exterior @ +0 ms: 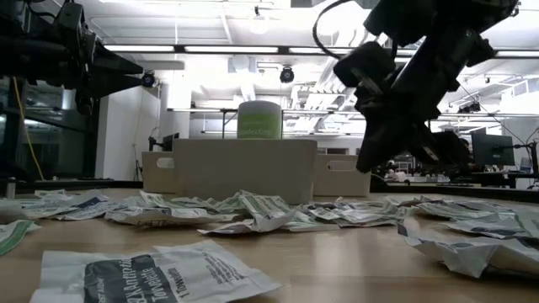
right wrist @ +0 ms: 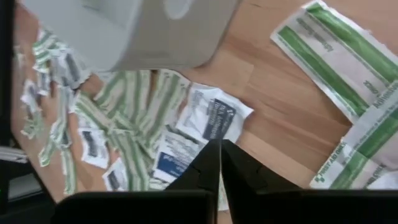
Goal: Pick & Place First Aid Supplies
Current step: Put the towelette pack into the right bin
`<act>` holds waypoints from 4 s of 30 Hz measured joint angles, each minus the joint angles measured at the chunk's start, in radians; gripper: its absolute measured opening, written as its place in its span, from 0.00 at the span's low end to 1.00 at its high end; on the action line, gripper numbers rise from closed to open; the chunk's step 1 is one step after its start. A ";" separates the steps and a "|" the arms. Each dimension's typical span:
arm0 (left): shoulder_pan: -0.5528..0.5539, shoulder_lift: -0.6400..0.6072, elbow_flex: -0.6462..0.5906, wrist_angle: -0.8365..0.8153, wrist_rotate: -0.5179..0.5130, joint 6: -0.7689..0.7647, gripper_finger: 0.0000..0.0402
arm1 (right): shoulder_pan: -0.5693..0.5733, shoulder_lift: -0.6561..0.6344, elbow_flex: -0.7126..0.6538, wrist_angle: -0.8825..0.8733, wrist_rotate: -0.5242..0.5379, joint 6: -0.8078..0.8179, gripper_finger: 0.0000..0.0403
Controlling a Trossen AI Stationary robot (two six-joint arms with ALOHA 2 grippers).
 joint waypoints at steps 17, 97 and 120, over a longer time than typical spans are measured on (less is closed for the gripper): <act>0.000 0.000 0.000 0.000 0.000 0.000 0.33 | -0.017 0.121 0.002 0.086 -0.002 0.033 0.52; 0.000 0.000 0.000 0.000 0.000 0.000 0.33 | -0.678 -0.205 0.002 -0.086 0.144 -0.570 0.00; 0.000 0.000 0.000 0.000 0.000 0.000 0.33 | -0.520 -0.211 0.103 -0.273 -0.017 -0.454 0.39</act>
